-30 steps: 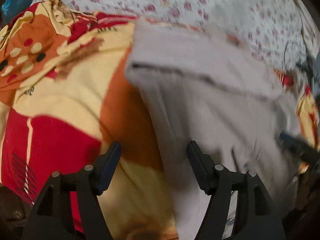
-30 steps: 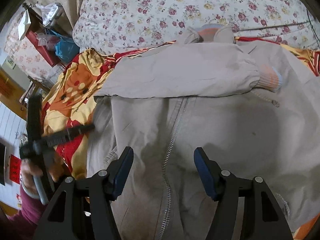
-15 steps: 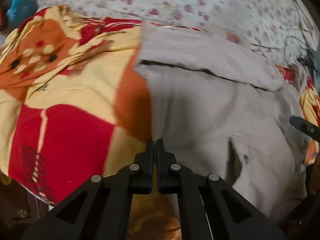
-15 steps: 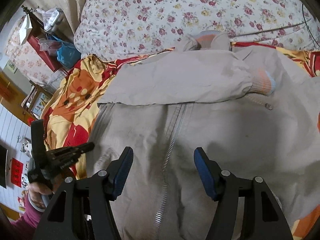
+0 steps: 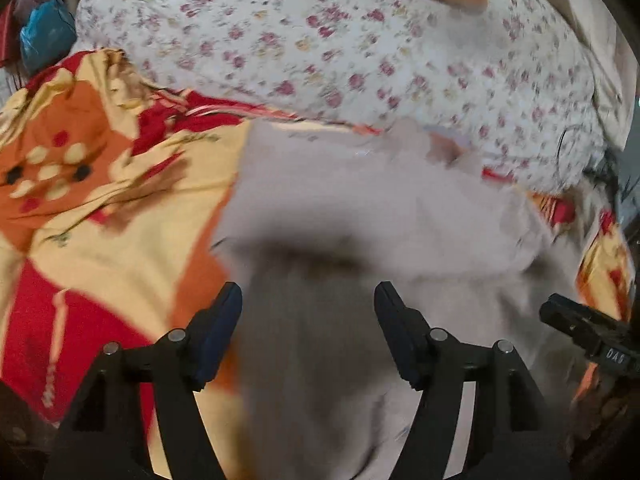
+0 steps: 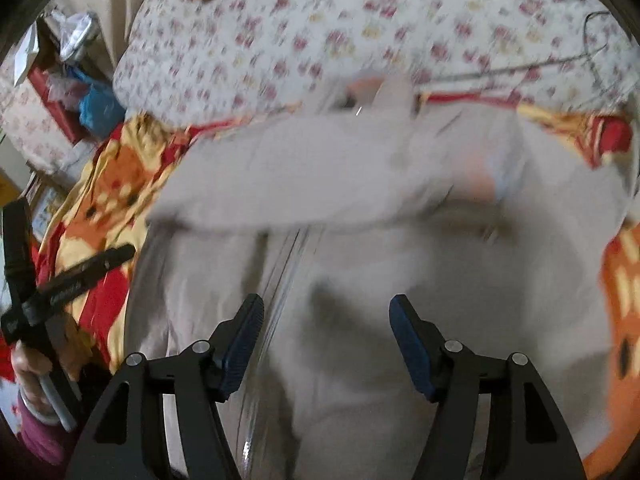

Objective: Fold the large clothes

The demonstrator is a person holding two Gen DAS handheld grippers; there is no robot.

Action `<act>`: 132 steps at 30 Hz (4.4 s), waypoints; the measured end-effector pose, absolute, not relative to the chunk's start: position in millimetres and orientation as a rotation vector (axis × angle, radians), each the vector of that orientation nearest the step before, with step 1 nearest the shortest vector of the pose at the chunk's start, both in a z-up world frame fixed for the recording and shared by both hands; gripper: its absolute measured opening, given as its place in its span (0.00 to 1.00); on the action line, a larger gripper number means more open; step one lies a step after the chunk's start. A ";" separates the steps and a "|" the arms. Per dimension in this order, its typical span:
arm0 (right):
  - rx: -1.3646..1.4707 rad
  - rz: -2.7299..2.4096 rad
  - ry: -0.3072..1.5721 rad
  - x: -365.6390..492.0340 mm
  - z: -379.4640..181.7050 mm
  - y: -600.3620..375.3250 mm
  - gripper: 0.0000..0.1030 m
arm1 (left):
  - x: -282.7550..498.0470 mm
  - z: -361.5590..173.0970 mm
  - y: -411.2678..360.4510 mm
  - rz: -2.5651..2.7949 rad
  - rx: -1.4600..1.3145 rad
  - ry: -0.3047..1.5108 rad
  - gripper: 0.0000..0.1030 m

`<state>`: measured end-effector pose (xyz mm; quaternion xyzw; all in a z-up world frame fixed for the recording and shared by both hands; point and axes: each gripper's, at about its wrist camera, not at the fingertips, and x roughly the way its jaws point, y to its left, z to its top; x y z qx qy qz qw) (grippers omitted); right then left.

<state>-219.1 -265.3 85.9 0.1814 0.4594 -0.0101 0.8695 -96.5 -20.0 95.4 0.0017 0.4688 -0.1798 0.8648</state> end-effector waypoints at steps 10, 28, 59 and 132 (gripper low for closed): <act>0.395 -0.085 1.074 -152.9 33.0 -310.5 0.64 | -34.8 53.1 -89.8 -0.354 0.122 1.067 0.68; 0.672 -0.761 0.844 -235.2 59.9 -636.3 0.56 | -38.0 40.2 -102.8 -0.363 0.182 1.065 0.72; 0.584 -0.135 0.658 -191.0 167.7 -519.4 0.00 | -25.3 75.0 -66.1 -0.346 -0.073 0.995 0.76; 0.389 -0.102 0.871 -246.3 108.3 -408.2 0.71 | -21.8 116.2 -92.1 -0.381 -0.346 0.935 0.08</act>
